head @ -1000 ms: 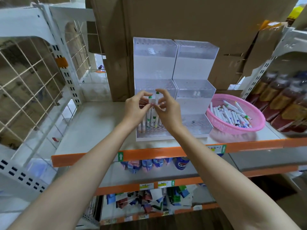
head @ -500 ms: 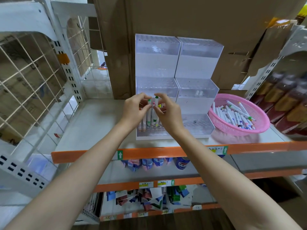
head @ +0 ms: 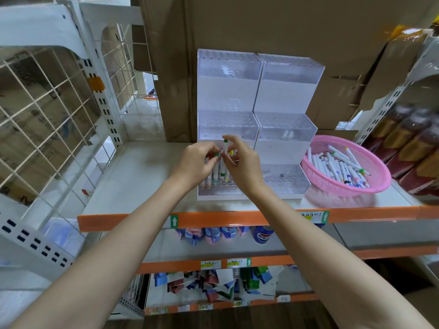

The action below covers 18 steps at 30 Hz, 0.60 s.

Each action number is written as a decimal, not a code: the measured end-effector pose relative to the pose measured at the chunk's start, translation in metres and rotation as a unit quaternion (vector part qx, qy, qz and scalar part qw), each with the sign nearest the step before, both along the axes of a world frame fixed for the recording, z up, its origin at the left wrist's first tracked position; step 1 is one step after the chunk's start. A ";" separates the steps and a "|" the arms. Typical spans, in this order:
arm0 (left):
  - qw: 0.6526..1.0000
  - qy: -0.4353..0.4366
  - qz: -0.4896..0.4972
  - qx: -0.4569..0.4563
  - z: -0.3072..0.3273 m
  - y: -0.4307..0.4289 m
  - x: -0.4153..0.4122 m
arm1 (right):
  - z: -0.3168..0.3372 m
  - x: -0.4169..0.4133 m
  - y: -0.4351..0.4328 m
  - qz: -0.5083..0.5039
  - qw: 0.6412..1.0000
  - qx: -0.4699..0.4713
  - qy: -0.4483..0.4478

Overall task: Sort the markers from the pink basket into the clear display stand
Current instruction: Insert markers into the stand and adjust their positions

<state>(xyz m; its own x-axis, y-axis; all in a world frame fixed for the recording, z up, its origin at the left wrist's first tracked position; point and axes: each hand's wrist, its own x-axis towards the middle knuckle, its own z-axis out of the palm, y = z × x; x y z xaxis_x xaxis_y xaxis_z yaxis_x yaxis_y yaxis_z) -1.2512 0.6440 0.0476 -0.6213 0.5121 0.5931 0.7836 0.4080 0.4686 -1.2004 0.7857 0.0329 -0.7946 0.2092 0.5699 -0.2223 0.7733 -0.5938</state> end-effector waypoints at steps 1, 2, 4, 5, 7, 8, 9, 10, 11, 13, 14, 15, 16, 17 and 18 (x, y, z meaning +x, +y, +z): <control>1.000 0.003 0.003 -0.005 -0.002 0.000 -0.001 | 0.000 0.000 0.000 -0.002 1.000 0.002 0.000; 1.000 0.007 0.006 -0.009 -0.004 0.000 -0.002 | 0.000 0.000 0.000 -0.003 1.000 0.004 0.001; 1.000 0.009 0.010 -0.016 -0.005 0.001 -0.003 | 0.000 0.001 0.000 -0.005 1.000 0.010 0.001; 1.000 0.013 0.009 -0.023 -0.006 0.001 -0.004 | 0.000 0.001 0.000 -0.003 1.000 0.011 0.001; 0.998 0.034 0.006 -0.046 -0.007 0.001 -0.005 | 0.000 0.002 -0.001 0.003 1.000 0.009 -0.001; 0.997 0.044 0.007 -0.057 -0.008 0.000 -0.005 | -0.001 0.002 -0.001 0.004 1.000 0.007 -0.002; 0.997 0.052 0.009 -0.062 -0.009 0.000 -0.004 | -0.001 0.003 -0.001 0.004 1.000 0.006 0.000; 0.996 0.060 0.011 -0.064 -0.009 0.000 -0.003 | -0.001 0.003 -0.001 0.003 1.000 0.008 0.001; 0.995 0.069 0.014 -0.065 -0.010 0.001 -0.004 | -0.001 0.003 -0.001 0.002 1.000 0.012 0.001; 0.993 0.093 0.017 -0.074 -0.011 0.000 -0.004 | -0.002 0.004 0.000 -0.002 1.000 0.012 0.001; 0.991 0.104 0.019 -0.082 -0.011 0.000 -0.004 | -0.002 0.004 0.000 -0.003 1.000 0.008 0.001; 0.989 0.115 0.021 -0.092 -0.010 -0.001 -0.004 | -0.002 0.004 0.000 -0.003 1.000 0.006 0.000; 0.987 0.125 0.021 -0.101 -0.010 -0.002 -0.004 | -0.002 0.004 0.000 -0.004 1.000 0.008 0.000; 0.985 0.132 0.020 -0.108 -0.010 -0.004 -0.003 | -0.001 0.004 0.000 -0.003 1.000 0.011 0.001; 0.984 0.134 0.017 -0.113 -0.011 -0.006 -0.002 | -0.001 0.004 0.001 -0.003 1.000 0.014 0.001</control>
<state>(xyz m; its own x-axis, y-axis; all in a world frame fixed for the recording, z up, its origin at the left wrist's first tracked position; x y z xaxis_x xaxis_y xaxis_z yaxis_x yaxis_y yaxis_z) -1.2535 0.6378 0.0363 -0.4774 0.6314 0.6110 0.8504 0.5071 0.1404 -1.1963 0.7863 0.0317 -0.7922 0.1979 0.5772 -0.2186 0.7912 -0.5712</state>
